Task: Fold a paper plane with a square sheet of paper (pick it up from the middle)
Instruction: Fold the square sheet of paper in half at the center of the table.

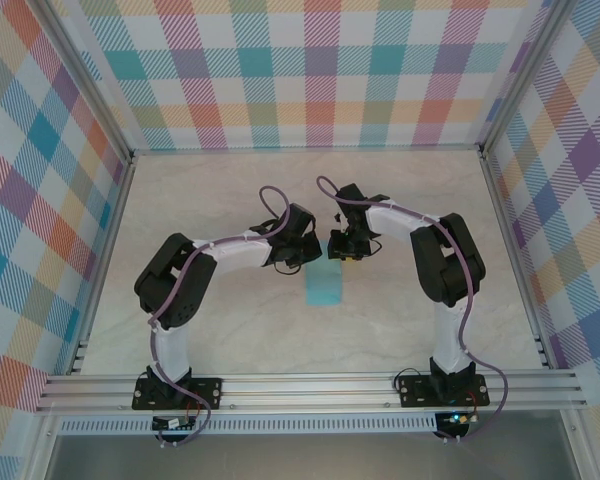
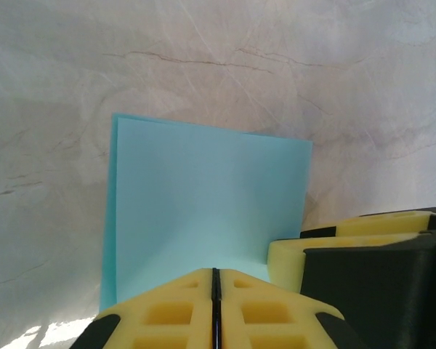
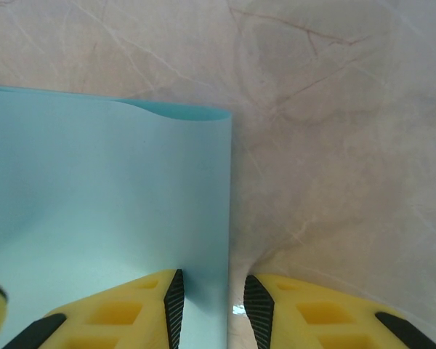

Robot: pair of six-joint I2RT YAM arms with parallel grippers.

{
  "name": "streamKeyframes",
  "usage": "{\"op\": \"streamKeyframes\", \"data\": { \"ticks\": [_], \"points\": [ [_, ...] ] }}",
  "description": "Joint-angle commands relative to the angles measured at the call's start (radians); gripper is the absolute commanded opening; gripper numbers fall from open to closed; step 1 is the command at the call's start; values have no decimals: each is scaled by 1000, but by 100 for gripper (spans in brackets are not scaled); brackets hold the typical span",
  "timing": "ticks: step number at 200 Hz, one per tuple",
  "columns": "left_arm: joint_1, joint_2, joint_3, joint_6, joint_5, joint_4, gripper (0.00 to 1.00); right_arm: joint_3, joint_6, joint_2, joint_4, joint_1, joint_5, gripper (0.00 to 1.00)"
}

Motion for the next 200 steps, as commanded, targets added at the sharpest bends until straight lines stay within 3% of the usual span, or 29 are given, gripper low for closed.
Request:
{"op": "streamKeyframes", "data": {
  "ticks": [1,145,200],
  "points": [
    [9,40,34,-1,31,9,9,-43,17,123,-4,6,103,35],
    [9,99,54,27,-29,-83,8,-44,49,122,-3,5,75,35],
    [8,119,46,33,-19,-95,7,-76,49,-103,41,4,-19,42]
  ]
}}
